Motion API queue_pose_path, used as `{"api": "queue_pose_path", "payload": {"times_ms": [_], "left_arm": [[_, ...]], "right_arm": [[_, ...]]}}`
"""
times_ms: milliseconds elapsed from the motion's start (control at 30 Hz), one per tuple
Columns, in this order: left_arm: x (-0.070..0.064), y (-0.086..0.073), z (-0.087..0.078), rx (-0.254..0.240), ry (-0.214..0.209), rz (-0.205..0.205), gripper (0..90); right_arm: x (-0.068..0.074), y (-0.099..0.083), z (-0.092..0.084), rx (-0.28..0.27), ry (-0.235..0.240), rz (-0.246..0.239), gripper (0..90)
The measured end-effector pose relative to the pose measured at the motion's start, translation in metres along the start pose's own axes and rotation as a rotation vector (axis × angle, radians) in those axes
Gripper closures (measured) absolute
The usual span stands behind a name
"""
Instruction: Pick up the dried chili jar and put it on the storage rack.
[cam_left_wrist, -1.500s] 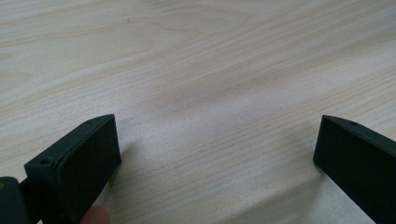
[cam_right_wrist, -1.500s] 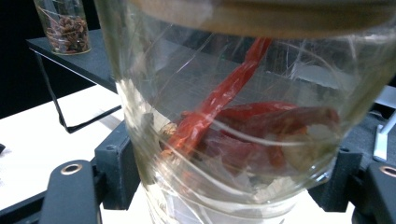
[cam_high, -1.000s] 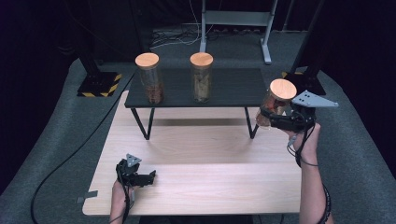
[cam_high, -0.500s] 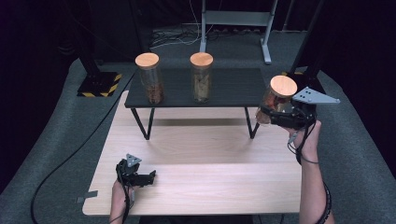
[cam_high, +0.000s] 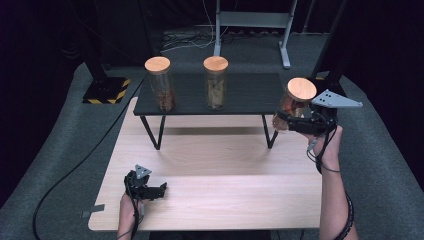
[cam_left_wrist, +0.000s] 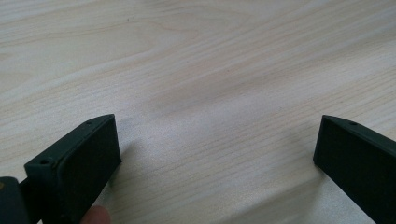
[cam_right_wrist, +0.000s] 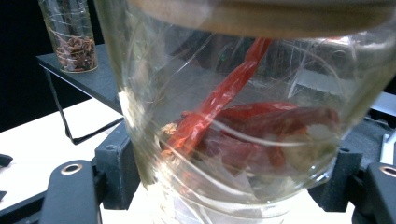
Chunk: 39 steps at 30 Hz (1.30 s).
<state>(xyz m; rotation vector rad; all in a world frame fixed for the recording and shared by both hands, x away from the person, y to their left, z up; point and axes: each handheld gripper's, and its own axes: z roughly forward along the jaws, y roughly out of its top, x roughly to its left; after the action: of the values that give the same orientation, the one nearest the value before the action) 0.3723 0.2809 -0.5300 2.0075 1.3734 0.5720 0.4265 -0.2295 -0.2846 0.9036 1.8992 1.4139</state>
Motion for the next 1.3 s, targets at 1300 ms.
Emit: {"api": "queue_pose_path", "payload": {"times_ms": [1300], "left_arm": [[0.000,0.000,0.000,0.000,0.000,0.001,0.0]], "right_arm": [[-0.010,0.028,0.021,0.019,0.002,0.008,24.4]]}}
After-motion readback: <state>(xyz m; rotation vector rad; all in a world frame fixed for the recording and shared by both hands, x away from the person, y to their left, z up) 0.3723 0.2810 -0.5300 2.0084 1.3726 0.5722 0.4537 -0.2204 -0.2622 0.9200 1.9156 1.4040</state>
